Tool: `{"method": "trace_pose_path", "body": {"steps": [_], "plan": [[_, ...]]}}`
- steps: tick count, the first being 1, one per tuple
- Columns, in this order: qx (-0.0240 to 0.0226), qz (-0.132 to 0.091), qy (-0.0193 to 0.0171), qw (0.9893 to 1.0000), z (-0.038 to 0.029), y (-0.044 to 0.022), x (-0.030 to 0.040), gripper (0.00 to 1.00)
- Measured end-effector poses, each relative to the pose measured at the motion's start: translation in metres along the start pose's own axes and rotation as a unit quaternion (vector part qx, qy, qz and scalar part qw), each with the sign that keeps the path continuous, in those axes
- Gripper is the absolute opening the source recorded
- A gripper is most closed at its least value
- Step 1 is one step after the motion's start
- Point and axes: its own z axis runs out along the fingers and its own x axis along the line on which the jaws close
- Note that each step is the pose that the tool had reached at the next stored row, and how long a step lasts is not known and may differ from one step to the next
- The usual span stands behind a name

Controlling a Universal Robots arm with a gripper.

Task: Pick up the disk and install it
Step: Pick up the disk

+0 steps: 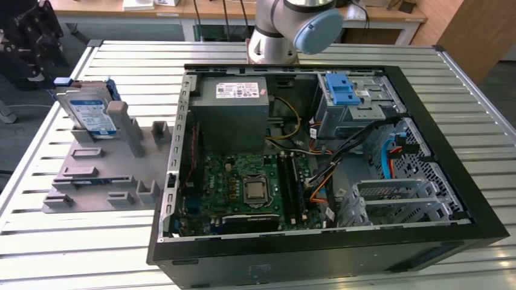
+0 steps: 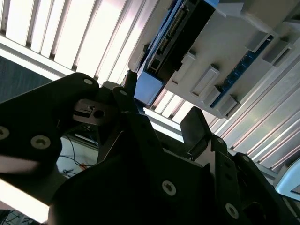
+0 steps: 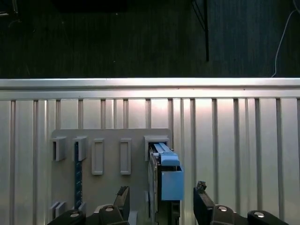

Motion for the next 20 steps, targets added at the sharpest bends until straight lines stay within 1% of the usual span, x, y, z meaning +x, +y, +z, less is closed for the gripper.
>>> {"method": "trace_pose_path", "body": {"steps": [2, 5, 6, 10, 12, 14, 17, 20], "plan": [[-0.0003, -0.004, 0.0001, 1.0, 0.0032, -0.0001, 0.0001, 0.64], [-0.001, -0.021, 0.0008, 0.9998, 0.0083, -0.0002, 0.0003, 0.64], [-0.0011, -0.023, 0.0012, 0.9997, 0.0101, -0.0003, 0.0004, 0.64], [-0.0013, -0.023, 0.0017, 0.9997, 0.0173, -0.0004, 0.0006, 0.64], [-0.0021, -0.02, 0.0016, 0.9998, 0.0211, -0.0004, 0.0005, 0.64], [-0.0028, -0.019, 0.0016, 0.9998, 0.0222, -0.0004, 0.0005, 0.64], [-0.0029, -0.019, 0.0016, 0.9998, 0.0223, -0.0004, 0.0005, 0.64], [-0.0027, -0.018, 0.002, 0.9998, 0.0239, -0.0004, -0.0005, 0.64]]}}
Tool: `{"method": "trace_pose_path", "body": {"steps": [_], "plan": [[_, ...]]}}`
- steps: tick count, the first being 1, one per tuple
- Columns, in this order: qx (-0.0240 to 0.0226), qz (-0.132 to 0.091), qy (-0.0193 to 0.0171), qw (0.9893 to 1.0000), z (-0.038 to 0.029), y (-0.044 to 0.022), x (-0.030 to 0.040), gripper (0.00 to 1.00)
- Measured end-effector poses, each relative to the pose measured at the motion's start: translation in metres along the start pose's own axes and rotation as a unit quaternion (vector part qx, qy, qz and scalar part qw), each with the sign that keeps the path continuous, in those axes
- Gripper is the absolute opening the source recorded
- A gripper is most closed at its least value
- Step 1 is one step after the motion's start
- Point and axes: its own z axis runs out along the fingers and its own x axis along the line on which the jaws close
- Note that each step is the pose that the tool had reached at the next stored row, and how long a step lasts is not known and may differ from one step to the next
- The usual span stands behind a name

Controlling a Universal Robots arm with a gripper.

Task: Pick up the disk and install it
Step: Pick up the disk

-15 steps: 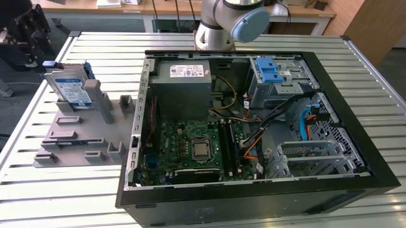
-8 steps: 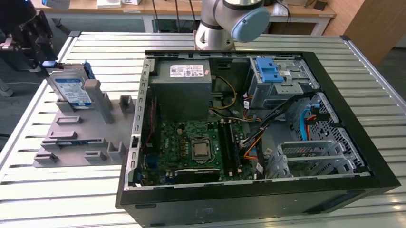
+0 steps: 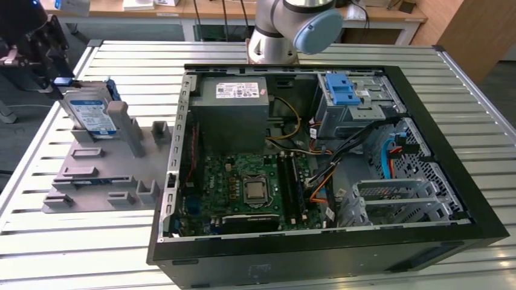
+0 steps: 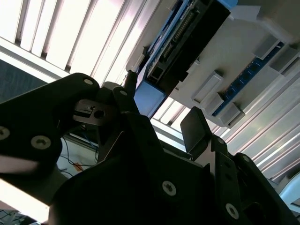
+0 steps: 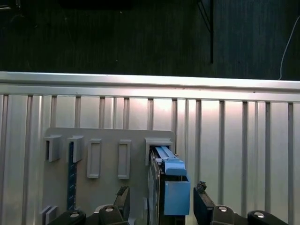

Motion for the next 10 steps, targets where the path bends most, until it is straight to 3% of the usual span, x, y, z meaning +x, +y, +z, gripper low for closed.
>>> {"method": "trace_pose_path", "body": {"steps": [9, 10], "plan": [[-0.0003, 0.002, 0.0004, 1.0, 0.0125, -0.0003, -0.0024, 0.63], [-0.0003, 0.002, 0.0004, 1.0, 0.014, -0.0003, -0.0023, 0.56]]}}
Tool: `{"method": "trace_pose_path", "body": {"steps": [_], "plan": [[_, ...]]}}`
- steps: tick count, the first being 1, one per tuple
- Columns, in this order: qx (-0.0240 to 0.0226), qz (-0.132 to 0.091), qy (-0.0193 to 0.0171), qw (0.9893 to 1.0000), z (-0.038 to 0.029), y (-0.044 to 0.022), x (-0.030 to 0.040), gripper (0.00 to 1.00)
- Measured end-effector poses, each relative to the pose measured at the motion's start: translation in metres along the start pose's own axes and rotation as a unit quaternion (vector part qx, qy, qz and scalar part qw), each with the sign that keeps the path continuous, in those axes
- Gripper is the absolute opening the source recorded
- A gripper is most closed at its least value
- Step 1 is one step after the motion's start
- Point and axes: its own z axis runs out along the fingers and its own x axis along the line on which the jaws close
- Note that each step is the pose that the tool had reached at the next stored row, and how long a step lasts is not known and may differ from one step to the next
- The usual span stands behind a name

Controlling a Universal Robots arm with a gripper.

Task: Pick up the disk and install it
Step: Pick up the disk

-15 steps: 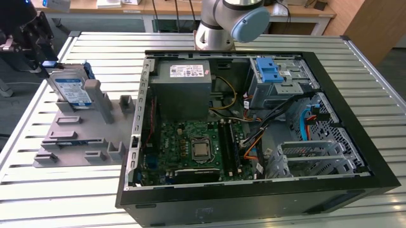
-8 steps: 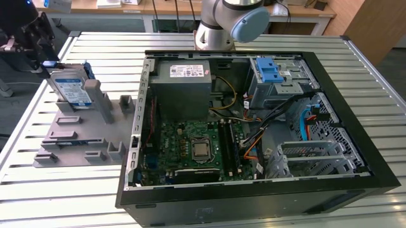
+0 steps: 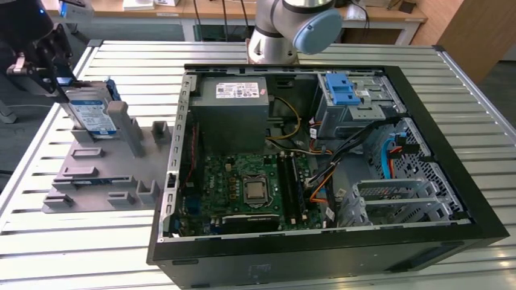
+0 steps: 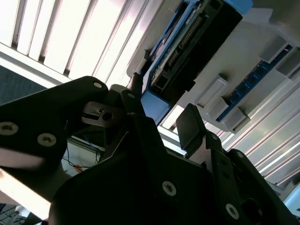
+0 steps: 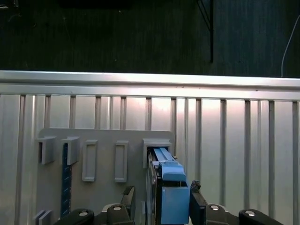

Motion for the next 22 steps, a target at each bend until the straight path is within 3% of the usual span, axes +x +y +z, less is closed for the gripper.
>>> {"method": "trace_pose_path", "body": {"steps": [5, 6, 16, 17, 22], "plan": [[-0.0001, 0.0, 0.0001, 1.0, 0.004, 0.0006, 0.0001, 0.55], [-0.0001, 0.0, 0.0, 1.0, 0.004, 0.0006, 0.0001, 0.48], [0.0, 0.0, 0.0, 1.0, 0.0046, 0.0006, -0.0014, 0.49], [-0.0003, 0.001, 0.0, 1.0, 0.0048, 0.0005, -0.0021, 0.55], [-0.0042, 0.006, 0.0002, 1.0, 0.0091, 0.0007, -0.0045, 0.55]]}}
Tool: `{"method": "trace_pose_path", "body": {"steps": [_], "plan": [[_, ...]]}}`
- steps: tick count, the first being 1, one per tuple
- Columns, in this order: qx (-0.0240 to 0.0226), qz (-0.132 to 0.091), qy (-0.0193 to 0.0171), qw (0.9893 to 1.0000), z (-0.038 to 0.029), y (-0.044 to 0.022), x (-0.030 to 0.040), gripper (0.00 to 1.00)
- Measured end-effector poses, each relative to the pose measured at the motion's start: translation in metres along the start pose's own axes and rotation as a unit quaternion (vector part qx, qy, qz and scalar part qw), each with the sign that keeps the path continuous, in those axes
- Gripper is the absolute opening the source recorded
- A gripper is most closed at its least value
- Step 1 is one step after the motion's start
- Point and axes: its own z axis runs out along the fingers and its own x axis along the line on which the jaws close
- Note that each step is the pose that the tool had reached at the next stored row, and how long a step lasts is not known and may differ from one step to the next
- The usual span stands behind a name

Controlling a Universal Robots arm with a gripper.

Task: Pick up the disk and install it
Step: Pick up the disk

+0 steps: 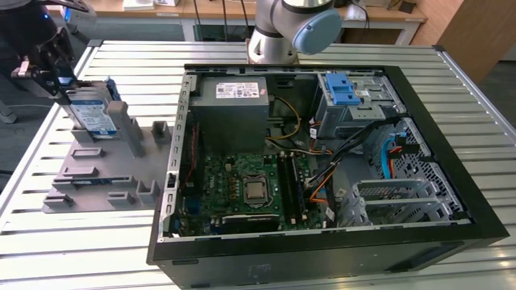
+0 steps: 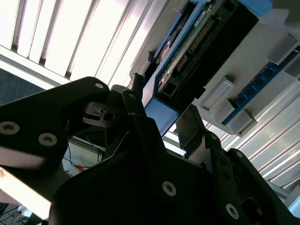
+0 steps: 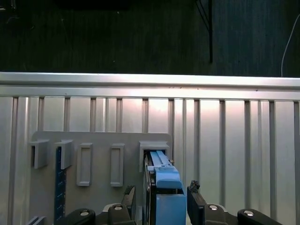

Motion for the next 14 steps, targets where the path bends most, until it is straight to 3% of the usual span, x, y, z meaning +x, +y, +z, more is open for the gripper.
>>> {"method": "trace_pose_path", "body": {"steps": [14], "plan": [[-0.0034, 0.007, -0.0002, 1.0, 0.0084, 0.0015, 0.0001, 0.55]]}}
